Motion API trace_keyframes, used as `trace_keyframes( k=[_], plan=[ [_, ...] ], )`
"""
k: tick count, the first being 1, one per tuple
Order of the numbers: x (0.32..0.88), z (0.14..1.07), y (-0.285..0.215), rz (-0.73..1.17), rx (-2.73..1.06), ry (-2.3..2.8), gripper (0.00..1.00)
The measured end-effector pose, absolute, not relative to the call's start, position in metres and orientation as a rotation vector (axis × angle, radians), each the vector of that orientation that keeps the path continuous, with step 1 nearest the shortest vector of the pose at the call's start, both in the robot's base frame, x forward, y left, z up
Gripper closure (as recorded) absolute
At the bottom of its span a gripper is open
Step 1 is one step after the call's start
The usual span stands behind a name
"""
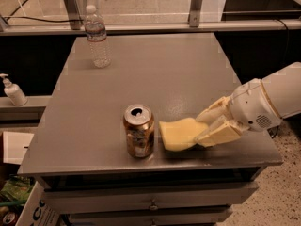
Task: Move sponge near orange can
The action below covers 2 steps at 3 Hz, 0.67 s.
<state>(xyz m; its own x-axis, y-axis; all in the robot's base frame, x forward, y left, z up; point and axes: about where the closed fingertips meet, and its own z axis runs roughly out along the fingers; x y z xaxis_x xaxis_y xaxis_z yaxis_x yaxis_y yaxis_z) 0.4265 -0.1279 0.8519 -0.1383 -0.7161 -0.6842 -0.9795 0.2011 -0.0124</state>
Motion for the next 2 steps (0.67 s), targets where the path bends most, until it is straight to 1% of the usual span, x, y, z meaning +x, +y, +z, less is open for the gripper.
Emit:
trace_keyframes(
  k=[1,2],
  plan=[
    [0.4229,0.8437,-0.121,0.623,-1.578,1.922,1.0],
    [0.4198,0.8366,-0.1141,0.648,-1.577,1.932,0.82]
  ],
)
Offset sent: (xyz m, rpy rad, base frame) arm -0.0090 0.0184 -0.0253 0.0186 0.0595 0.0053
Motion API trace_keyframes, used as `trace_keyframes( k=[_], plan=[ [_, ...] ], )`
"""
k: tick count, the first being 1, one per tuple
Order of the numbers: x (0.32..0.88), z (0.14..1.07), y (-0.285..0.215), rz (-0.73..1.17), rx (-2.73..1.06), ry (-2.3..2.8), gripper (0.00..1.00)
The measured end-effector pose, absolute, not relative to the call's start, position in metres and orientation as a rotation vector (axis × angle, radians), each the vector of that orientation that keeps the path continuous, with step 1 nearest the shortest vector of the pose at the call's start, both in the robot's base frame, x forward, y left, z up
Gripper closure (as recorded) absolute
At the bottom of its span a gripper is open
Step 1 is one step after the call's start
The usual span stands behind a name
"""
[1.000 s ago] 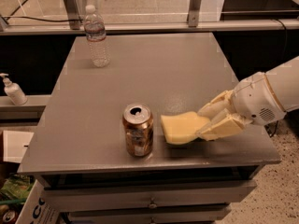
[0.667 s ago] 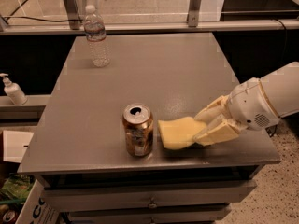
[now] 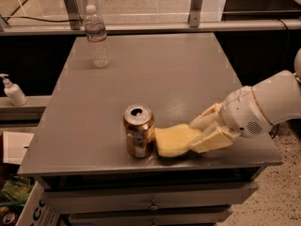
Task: Move sponge near orange can
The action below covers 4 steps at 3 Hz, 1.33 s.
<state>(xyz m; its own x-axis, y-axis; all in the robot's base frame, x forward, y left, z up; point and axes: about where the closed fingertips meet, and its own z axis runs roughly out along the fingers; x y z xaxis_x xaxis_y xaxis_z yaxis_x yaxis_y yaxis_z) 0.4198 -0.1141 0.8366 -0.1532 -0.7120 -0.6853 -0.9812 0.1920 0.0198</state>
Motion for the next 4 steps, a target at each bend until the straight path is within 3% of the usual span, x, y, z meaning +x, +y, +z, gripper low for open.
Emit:
trace_keyframes(
  k=[3,4],
  plan=[
    [0.4117,0.8235,-0.0996,0.708,-1.577,1.943,0.12],
    [0.4109,0.823,-0.098,0.716,-1.576,1.943,0.0]
  ],
)
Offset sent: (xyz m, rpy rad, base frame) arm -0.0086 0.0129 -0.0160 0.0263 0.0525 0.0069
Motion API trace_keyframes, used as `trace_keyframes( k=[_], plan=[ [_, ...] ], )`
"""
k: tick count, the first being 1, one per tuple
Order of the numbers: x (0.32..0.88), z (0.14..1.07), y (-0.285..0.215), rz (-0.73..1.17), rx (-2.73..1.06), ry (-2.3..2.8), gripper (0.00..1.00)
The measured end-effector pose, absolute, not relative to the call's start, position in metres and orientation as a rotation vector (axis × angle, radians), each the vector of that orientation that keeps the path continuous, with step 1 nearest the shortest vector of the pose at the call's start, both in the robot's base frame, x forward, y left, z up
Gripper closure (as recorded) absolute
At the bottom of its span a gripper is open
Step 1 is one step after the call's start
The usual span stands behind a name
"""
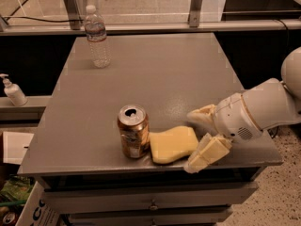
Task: Move sponge near orange can
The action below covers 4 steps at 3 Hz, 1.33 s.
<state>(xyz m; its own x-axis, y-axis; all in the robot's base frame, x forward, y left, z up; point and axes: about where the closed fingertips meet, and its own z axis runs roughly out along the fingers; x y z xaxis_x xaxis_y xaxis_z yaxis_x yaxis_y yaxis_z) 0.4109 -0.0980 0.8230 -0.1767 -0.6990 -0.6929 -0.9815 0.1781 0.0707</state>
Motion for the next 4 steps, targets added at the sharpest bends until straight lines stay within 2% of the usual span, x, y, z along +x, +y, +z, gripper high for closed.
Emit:
trace_keyframes(
  k=[1,2,4],
  plan=[
    [0.412,0.829,-0.103,0.713,-1.561,1.942,0.0],
    [0.425,0.845,-0.132,0.667,-1.501,1.955,0.0],
    [0.46,0.889,-0.226,0.6,-1.274,1.926,0.0]
  ],
)
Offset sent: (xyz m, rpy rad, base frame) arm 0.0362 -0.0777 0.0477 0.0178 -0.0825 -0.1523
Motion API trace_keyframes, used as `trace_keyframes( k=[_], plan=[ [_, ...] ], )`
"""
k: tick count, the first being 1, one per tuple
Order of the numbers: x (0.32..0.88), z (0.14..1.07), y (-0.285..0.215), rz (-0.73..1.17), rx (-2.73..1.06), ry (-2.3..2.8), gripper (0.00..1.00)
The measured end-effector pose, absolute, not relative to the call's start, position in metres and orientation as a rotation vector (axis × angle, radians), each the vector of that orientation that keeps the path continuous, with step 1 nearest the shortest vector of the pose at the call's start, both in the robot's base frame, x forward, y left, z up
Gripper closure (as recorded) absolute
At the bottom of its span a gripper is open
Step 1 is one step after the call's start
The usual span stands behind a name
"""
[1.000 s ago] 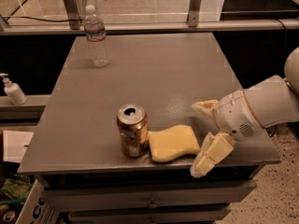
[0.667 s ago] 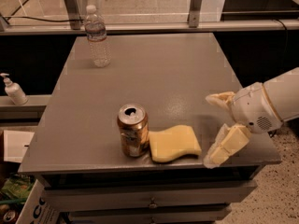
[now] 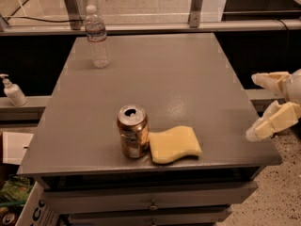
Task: Move sponge near orange can
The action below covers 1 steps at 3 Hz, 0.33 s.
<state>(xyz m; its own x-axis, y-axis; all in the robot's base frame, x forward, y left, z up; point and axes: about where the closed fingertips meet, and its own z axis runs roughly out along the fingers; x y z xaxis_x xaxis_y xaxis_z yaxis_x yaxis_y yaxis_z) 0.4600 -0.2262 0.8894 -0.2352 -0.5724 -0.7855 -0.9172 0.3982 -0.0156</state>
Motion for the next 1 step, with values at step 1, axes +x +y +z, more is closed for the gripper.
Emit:
trace_keyframes(
  k=[1],
  plan=[
    [0.4638,0.8967,-0.228,0.586,-1.271,1.914,0.0]
  ],
)
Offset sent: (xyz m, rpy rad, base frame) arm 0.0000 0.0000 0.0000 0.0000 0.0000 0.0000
